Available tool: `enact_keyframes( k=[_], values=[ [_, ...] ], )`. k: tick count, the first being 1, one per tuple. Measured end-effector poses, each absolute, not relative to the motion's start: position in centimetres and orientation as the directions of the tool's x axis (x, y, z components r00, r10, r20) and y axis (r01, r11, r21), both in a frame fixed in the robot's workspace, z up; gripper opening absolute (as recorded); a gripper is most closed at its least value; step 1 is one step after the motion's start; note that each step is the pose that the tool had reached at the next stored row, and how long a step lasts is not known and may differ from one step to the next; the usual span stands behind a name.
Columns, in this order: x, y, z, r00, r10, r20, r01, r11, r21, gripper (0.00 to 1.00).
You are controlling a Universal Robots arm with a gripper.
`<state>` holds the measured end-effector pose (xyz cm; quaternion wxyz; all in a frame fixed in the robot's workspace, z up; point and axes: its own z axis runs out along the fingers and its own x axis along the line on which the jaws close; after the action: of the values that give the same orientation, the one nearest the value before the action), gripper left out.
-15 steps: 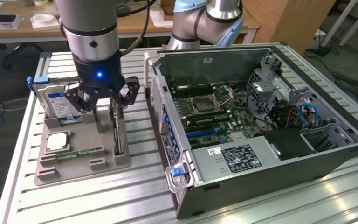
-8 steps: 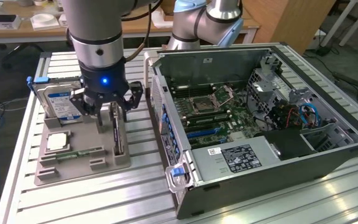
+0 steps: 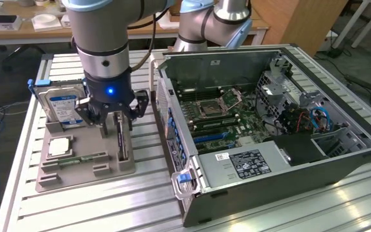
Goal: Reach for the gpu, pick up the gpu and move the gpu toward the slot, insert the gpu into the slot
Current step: 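Pick up the gpu and move the gpu toward the slot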
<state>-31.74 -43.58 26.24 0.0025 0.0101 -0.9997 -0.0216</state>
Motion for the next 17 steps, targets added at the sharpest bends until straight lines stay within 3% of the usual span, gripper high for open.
enact_keyframes(
  k=[17],
  values=[
    [-31.6,-42.7,24.1,-1.000,-0.020,0.005,-0.020,0.999,0.043,0.59]
  ],
)
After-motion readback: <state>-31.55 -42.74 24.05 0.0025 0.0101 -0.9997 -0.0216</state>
